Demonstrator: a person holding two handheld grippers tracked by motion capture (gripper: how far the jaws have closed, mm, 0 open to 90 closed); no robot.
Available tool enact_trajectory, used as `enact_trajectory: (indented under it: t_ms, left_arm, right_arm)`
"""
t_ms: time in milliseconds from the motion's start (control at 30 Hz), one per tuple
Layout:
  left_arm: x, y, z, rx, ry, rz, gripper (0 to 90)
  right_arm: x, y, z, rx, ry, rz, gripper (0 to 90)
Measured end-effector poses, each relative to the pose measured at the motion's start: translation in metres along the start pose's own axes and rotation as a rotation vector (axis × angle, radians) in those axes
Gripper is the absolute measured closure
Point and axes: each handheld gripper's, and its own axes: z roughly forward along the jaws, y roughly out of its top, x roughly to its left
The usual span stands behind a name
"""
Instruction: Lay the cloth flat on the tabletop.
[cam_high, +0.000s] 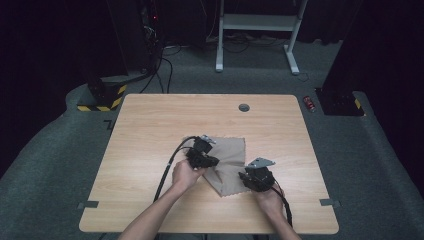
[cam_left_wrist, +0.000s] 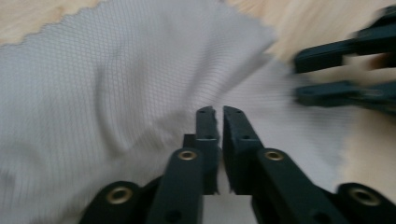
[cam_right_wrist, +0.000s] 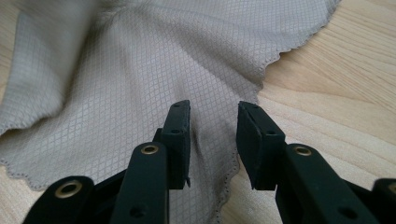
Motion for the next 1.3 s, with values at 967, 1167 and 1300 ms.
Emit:
enact_trajectory:
  t_ms: [967,1167,1300]
  left_arm:
    - [-0.019,-0.015,0.015,-0.03,0.12,0.025,64.4]
    - [-0.016,-0.013,0.018,-0.026,0.115,0.048,83.7]
    - [-0.017,-0.013,0.02,-0.024,0.12,0.064,89.7]
  right_arm:
    - [0.001,-0.004,0.001,-0.032,-0.008,0.003,65.7]
    - [0.001,-0.004,0.001,-0.034,-0.009,0.004,65.8]
    - [0.001,-0.004,0.001,-0.037,-0.01,0.007,65.8]
